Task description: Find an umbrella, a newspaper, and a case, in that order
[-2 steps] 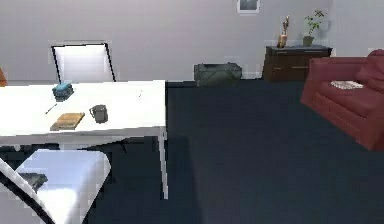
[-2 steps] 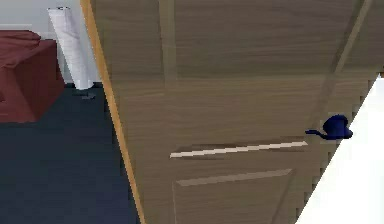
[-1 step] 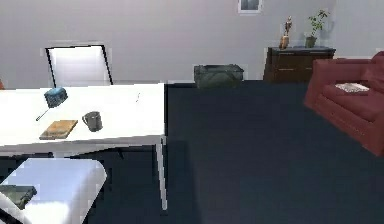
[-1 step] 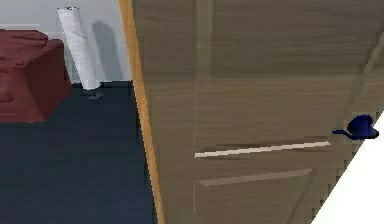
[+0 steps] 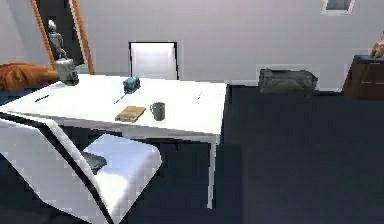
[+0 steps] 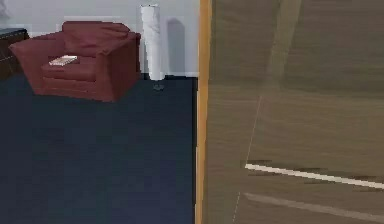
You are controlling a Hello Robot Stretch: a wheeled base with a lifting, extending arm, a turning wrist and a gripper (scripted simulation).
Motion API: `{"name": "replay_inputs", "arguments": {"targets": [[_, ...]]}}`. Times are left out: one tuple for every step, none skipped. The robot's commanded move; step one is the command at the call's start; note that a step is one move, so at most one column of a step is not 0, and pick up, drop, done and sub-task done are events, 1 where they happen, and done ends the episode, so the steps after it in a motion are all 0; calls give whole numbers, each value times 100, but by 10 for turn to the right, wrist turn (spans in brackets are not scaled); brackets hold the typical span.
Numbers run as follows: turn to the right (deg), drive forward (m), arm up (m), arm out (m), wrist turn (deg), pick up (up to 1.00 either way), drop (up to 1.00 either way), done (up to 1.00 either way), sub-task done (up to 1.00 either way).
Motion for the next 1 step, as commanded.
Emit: {"name": "replay_inputs", "arguments": {"targets": [[0, 55, 0, 0, 0, 0, 0, 0, 0]]}}
